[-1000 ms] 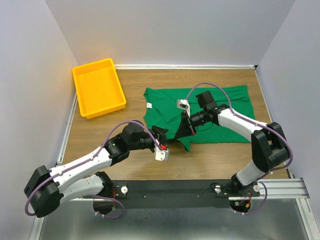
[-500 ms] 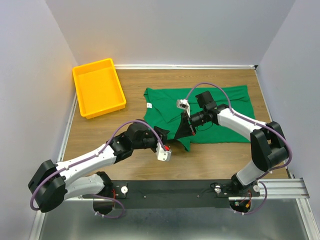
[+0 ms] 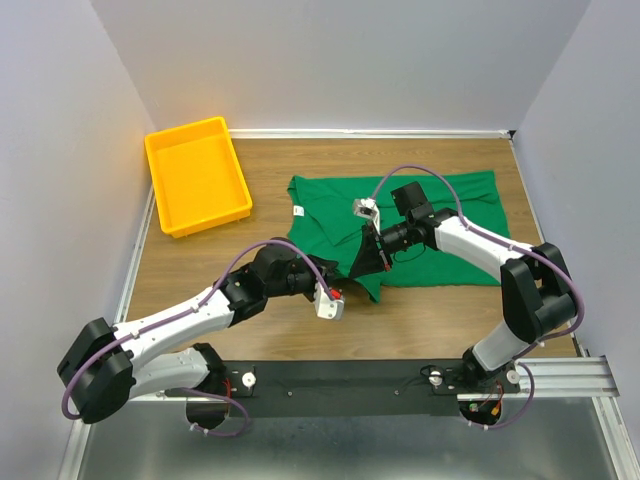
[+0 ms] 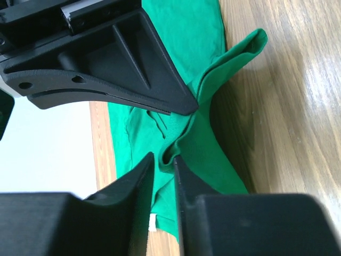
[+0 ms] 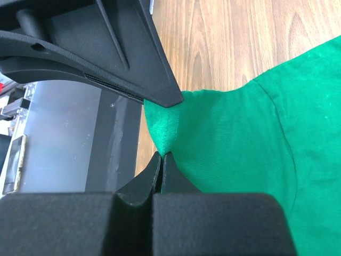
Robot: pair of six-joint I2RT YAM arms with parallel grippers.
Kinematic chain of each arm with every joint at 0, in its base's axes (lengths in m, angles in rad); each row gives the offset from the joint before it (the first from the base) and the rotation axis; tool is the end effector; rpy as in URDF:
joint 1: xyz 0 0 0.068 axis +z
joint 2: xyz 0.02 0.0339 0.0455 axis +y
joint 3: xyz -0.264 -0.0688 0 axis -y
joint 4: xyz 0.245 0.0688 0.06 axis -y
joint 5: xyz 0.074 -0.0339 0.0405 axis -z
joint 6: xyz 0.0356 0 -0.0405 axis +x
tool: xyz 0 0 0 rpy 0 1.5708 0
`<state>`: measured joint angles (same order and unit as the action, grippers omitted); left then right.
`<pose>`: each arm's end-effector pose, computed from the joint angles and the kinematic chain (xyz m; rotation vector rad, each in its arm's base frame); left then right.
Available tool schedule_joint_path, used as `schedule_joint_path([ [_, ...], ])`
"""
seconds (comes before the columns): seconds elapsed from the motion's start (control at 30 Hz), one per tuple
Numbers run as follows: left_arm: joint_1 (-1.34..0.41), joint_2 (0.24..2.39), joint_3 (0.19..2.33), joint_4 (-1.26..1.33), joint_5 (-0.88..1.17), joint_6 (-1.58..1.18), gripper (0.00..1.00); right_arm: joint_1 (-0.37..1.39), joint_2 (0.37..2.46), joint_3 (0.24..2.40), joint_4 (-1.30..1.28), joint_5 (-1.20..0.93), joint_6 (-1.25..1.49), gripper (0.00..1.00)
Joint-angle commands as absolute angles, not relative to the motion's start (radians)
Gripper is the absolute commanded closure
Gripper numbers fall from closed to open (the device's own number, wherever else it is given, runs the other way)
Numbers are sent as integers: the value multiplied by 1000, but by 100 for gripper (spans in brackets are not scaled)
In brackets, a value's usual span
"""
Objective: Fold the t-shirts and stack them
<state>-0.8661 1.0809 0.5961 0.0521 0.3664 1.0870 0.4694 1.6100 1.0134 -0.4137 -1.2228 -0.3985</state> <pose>0.1444 -0.1895 0.2404 1.7595 0.9077 -0.2234 0.2636 0.1712 0.2163 -1.3227 1.8026 1.5578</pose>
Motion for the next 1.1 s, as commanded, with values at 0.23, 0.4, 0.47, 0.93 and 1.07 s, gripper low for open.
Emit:
schedule_joint_path([
  [0.23, -870, 1092, 627, 80, 416, 1029, 100, 465, 1625, 1045, -439, -1218, -365, 94],
  [0.4, -807, 1130, 672, 14, 544, 914, 100, 407, 1562, 1081, -446, -909, -294, 22],
  [0.47, -796, 1134, 672, -18, 581, 917, 100, 301, 1482, 1059, -506, -806, -394, 15],
  [0.93, -698, 1152, 735, -127, 750, 861, 100, -484, 1279, 969, -1045, -209, -1612, 24],
  [1.07, -678, 1141, 721, -121, 764, 857, 100, -555, 1308, 959, -1052, -141, -1678, 37],
])
